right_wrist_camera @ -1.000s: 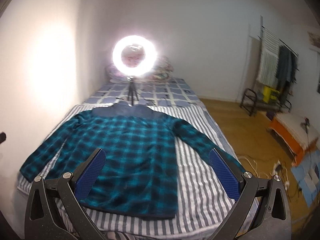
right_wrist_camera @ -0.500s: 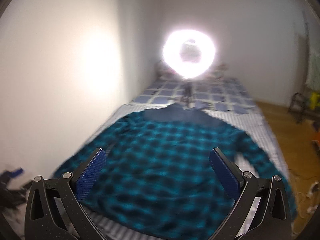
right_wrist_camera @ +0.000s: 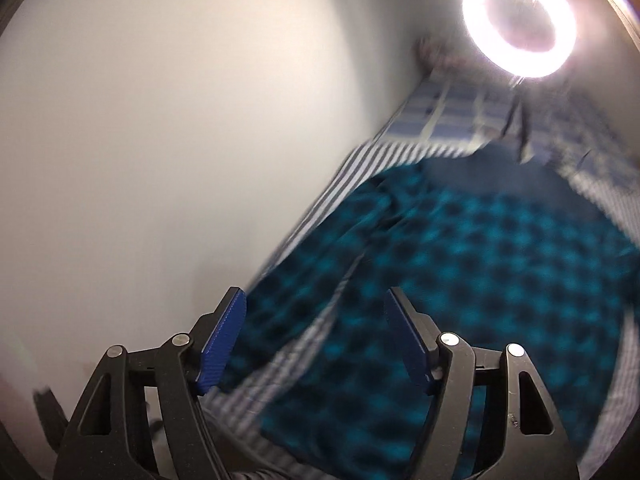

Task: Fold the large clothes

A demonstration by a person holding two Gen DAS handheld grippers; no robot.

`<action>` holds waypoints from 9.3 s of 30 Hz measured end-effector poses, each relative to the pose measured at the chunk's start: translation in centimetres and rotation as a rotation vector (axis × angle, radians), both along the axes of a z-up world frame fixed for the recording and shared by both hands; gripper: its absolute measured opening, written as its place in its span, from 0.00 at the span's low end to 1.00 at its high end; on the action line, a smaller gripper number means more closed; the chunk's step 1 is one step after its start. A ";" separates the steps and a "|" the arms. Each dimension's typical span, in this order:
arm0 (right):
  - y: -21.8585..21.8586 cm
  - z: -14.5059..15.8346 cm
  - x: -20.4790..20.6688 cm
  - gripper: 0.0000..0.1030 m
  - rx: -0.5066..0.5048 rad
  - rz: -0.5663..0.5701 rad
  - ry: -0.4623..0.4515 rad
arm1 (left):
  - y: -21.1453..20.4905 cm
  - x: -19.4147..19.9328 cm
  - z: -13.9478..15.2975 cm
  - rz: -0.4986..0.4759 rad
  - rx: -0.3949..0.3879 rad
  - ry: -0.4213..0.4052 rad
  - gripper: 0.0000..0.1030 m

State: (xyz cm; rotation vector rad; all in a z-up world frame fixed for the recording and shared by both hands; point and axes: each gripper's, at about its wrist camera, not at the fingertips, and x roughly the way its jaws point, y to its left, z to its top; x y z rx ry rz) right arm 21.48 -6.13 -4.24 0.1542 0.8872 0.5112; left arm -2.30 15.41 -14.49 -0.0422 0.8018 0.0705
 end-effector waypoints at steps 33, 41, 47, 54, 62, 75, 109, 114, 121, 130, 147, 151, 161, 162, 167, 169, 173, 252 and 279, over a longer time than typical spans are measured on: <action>16.8 -20.0 24.1 0.31 -0.128 -0.145 0.438 | 3.3 7.5 -4.2 -0.053 0.006 -0.011 0.31; 17.9 -19.6 24.5 0.05 -0.249 -0.135 0.424 | 3.4 7.7 -4.1 -0.048 0.022 -0.008 0.31; 15.9 -16.7 23.4 0.03 -0.177 -0.106 0.403 | 3.7 7.7 -3.9 -0.033 0.041 -0.014 0.31; 10.4 -11.1 22.1 0.03 -0.062 -0.036 0.354 | 3.5 7.7 -3.1 -0.030 0.061 -0.033 0.32; -0.2 -10.7 19.8 0.03 0.017 -0.052 0.344 | 2.4 8.0 -1.8 -0.057 0.087 -0.056 0.32; -6.0 -15.3 16.4 0.09 -0.077 -0.240 0.362 | 0.1 9.3 2.4 -0.126 0.155 -0.130 0.45; 7.1 -18.0 13.9 0.05 -0.426 0.390 0.103 | 1.9 14.9 0.4 -0.104 -0.058 0.097 0.65; 3.6 -15.3 11.9 0.03 -0.304 0.393 0.057 | 1.9 18.3 -4.2 -0.100 -0.026 0.203 0.65; -1.8 -14.9 9.4 0.03 -0.243 0.347 0.040 | 2.5 20.9 -8.8 -0.088 -0.097 0.288 0.65; -5.3 -13.4 7.0 0.05 -0.136 0.225 0.044 | 2.0 24.7 -11.4 -0.059 -0.128 0.302 0.65; -14.6 5.4 -15.6 0.43 -0.175 0.011 -0.185 | -2.2 21.4 -2.7 -0.214 -0.107 0.052 0.06; -15.0 6.0 -18.9 0.45 -0.183 -0.024 -0.192 | -4.3 17.5 1.2 -0.295 -0.136 -0.039 0.06; -16.8 2.2 -19.8 0.52 -0.093 -0.077 -0.121 | -14.3 7.4 2.7 -0.634 -0.017 -0.066 0.01; -17.0 1.9 -20.0 0.52 -0.083 -0.083 -0.115 | -14.9 6.9 2.0 -0.652 -0.003 -0.050 0.02; -17.5 3.3 -22.6 0.52 -0.123 -0.115 -0.152 | -15.2 5.6 0.6 -0.690 -0.043 0.025 0.23; -17.6 5.0 -24.2 0.52 -0.158 -0.126 -0.184 | -14.6 5.1 1.1 -0.689 -0.054 0.011 0.33; -17.8 9.0 -27.3 0.52 -0.228 -0.165 -0.258 | -11.9 5.3 3.7 -0.619 -0.054 -0.054 0.34; 4.0 -17.7 17.3 0.13 -0.145 -0.040 0.276 | -1.4 11.0 -8.3 -0.233 -0.555 0.182 0.04; 2.8 -16.7 17.8 0.08 -0.050 -0.071 0.241 | -11.1 11.3 -2.1 -0.395 -0.337 0.088 0.04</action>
